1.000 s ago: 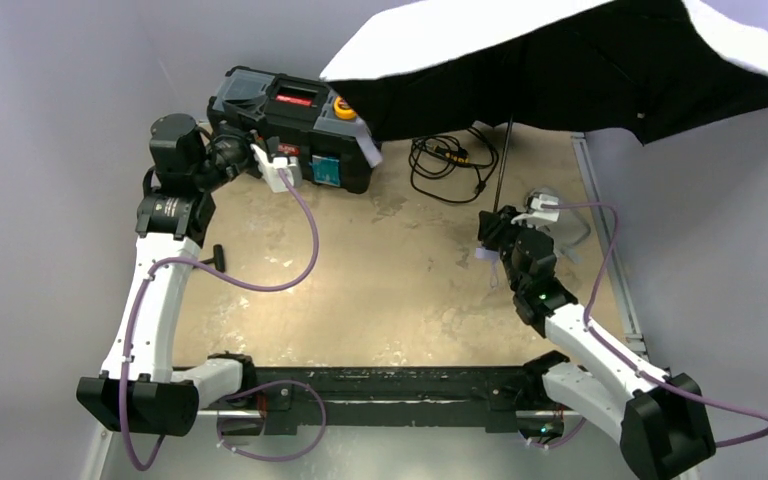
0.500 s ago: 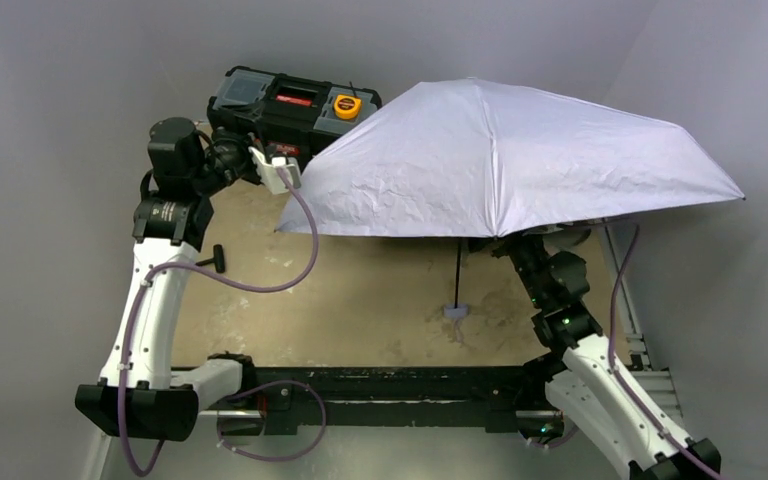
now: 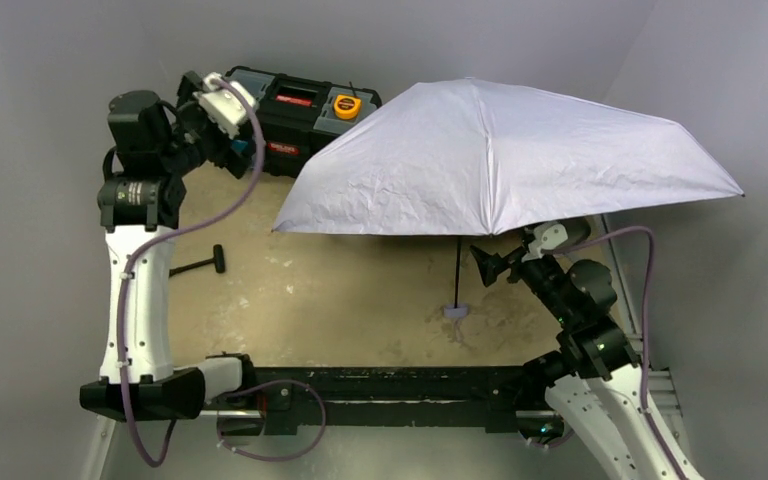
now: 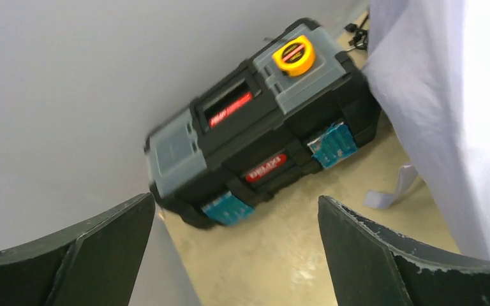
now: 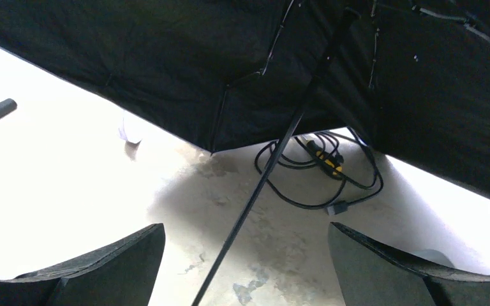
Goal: Open the umbrella
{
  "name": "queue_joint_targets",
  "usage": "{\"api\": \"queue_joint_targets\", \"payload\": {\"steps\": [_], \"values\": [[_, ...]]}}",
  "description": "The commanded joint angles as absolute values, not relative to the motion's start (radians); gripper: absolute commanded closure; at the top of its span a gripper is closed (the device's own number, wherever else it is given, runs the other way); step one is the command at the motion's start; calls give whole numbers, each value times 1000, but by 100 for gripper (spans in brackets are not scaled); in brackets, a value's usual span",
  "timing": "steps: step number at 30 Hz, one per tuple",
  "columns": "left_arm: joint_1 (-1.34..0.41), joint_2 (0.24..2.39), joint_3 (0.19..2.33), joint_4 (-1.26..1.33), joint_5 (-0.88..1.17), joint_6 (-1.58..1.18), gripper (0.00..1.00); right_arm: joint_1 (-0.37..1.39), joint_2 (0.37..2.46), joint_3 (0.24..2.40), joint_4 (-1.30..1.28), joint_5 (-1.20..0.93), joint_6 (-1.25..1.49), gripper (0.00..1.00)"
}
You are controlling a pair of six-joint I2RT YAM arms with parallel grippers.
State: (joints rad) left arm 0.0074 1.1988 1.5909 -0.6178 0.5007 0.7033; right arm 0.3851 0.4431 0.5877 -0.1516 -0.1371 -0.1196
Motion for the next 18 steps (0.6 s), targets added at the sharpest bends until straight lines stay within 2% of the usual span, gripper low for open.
{"api": "queue_joint_targets", "payload": {"steps": [1,5,9,15,18], "values": [[141,1281,1740,-816,482,257,0,381,436,696,-281,-107,-199,1],[207,1323,1777,-1048,443,196,0,380,517,760,-332,-3,-99,1],[217,1284,1647,-1183,402,239,0,381,529,774,-352,58,6,1],[220,1110,1358,-1122,321,315,0,325,503,719,-342,137,83,1],[220,1029,1253,-1065,256,332,0,265,531,710,-306,94,115,1]]}}
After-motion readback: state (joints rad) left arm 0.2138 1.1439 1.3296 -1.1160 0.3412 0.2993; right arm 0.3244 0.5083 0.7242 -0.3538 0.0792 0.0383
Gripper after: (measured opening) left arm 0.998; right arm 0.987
